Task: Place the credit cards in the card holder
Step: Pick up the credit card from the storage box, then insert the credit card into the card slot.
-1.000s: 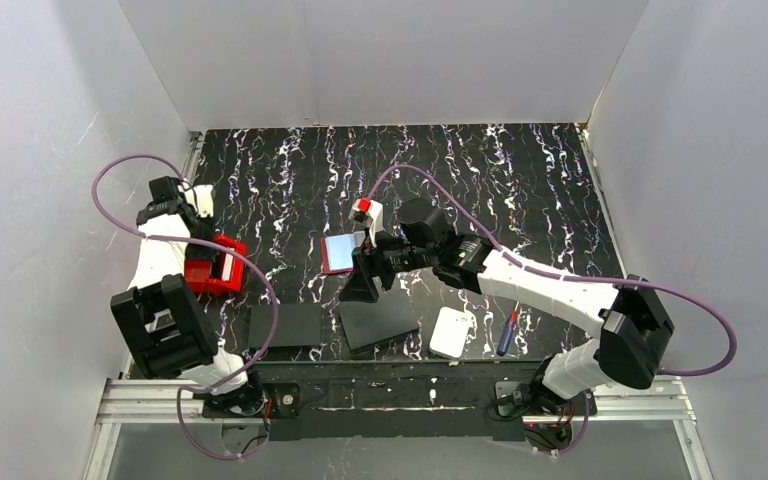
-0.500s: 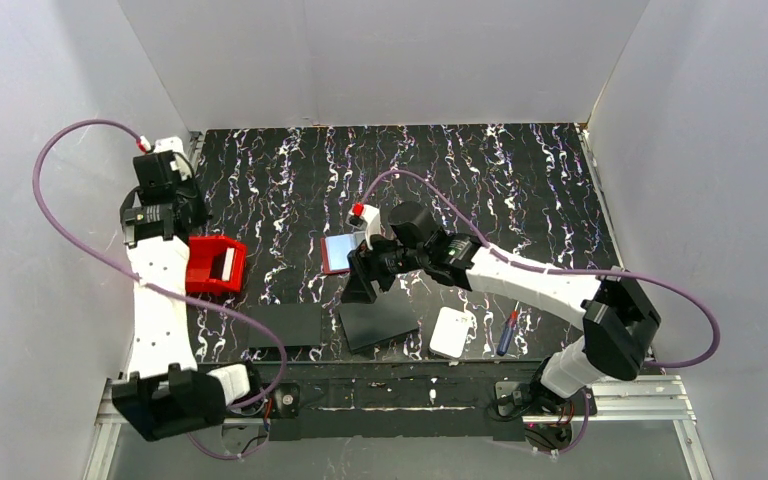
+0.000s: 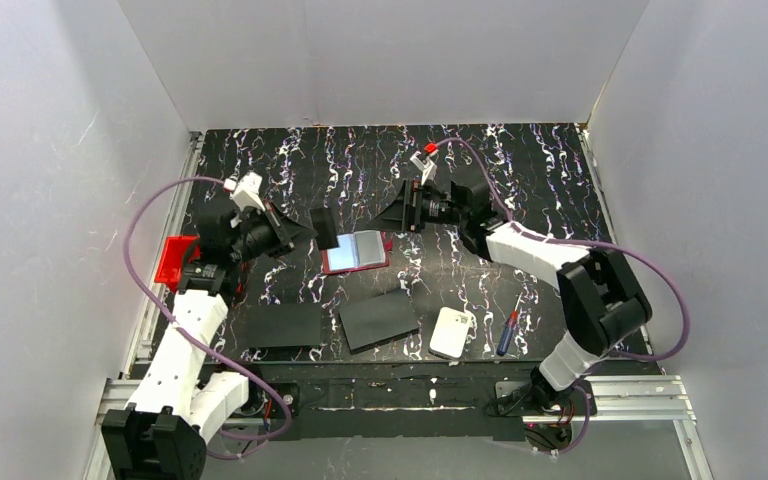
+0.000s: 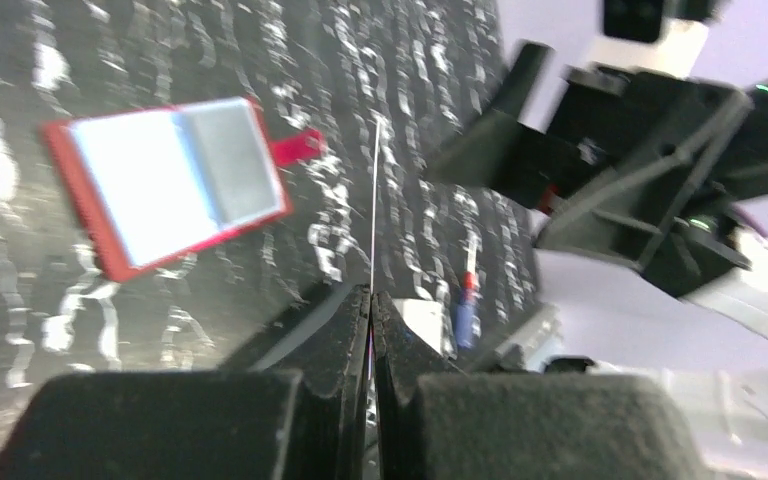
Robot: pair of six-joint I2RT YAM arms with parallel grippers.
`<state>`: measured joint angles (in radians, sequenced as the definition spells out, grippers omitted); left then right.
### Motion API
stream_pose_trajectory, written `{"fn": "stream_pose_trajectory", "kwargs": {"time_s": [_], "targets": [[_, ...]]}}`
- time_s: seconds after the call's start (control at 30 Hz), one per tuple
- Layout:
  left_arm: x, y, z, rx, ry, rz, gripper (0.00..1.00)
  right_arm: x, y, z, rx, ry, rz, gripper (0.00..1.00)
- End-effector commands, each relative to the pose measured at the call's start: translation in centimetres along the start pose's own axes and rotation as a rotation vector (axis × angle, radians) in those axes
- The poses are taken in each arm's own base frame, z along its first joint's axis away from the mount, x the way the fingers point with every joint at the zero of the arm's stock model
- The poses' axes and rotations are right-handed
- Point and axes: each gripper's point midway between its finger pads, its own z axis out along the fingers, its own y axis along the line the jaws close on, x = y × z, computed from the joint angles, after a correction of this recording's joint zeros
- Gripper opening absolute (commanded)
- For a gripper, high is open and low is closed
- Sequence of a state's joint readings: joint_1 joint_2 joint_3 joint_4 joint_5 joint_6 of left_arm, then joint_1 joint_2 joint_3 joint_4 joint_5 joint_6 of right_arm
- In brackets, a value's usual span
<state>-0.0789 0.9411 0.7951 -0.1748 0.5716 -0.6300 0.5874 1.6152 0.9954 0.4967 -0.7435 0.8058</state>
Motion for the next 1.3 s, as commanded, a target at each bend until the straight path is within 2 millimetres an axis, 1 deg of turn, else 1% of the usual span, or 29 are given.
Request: {"fn": "stream_pose_trajectory", "kwargs": {"time_s": [0.0,0.1,0.17,0.4,0.5,0.53,0.57,0.7,0.73,0.83,0.9,0.93,1.03,1.1,1.2,1.23,1.27], "targets": [[-0.3,-6.8,-1.0,0.304,-0.042,-0.017,0.0,-1.8,3.9,-0.4,-0.256,-0.079,0.086,0.94],[0.5,-7.9,-0.5,0.367,-0.021,-0.036,0.0,-1.8,4.6,-0.2,-0.325,-0.1,0.122,0.93],[0.9,-8.3,-0.3,0.396,-0.009,-0.045,0.0,-1.9,5.0,-0.4,-0.363,-0.118,0.143,0.9],[1.9,-8.2,1.1,0.418,0.026,-0.085,0.0,-2.1,6.5,-0.4,-0.436,-0.125,0.177,0.68],[1.7,-8.1,1.5,0.412,0.021,-0.091,0.0,-2.2,6.9,-0.6,-0.445,-0.132,0.184,0.63],[1.6,-8.2,1.6,0.415,0.021,-0.093,0.0,-2.2,6.9,-0.5,-0.444,-0.124,0.188,0.58],[1.6,-8.3,1.8,0.419,0.023,-0.094,0.0,-2.1,7.0,-0.3,-0.444,-0.112,0.19,0.5],[1.8,-8.3,2.2,0.418,0.03,-0.106,0.0,-1.8,6.9,0.0,-0.449,-0.108,0.203,0.08],[1.9,-8.3,2.3,0.418,0.034,-0.11,0.0,-1.8,6.7,0.1,-0.44,-0.109,0.21,0.02],[2.0,-8.0,2.6,0.408,0.042,-0.14,0.01,-1.9,6.1,0.2,-0.42,-0.125,0.23,0.01],[2.0,-8.0,2.8,0.407,0.047,-0.159,0.13,-1.9,5.8,0.3,-0.411,-0.128,0.241,0.01],[2.0,-8.0,2.9,0.408,0.045,-0.164,0.17,-1.9,5.6,0.4,-0.408,-0.131,0.244,0.01],[1.9,-8.0,3.2,0.41,0.041,-0.163,0.18,-1.7,5.3,0.6,-0.404,-0.13,0.252,0.01],[1.9,-8.0,3.5,0.412,0.045,-0.167,0.16,-1.6,5.0,0.7,-0.401,-0.125,0.26,0.01],[1.9,-7.9,4.0,0.415,0.048,-0.162,0.01,-1.4,4.4,0.8,-0.386,-0.114,0.269,0.01],[2.0,-7.5,4.2,0.4,0.045,-0.166,0.0,-1.3,3.4,0.9,-0.349,-0.107,0.27,0.05],[2.3,-6.8,4.6,0.371,0.049,-0.174,0.0,-1.2,1.5,0.9,-0.276,-0.102,0.256,0.17]]}}
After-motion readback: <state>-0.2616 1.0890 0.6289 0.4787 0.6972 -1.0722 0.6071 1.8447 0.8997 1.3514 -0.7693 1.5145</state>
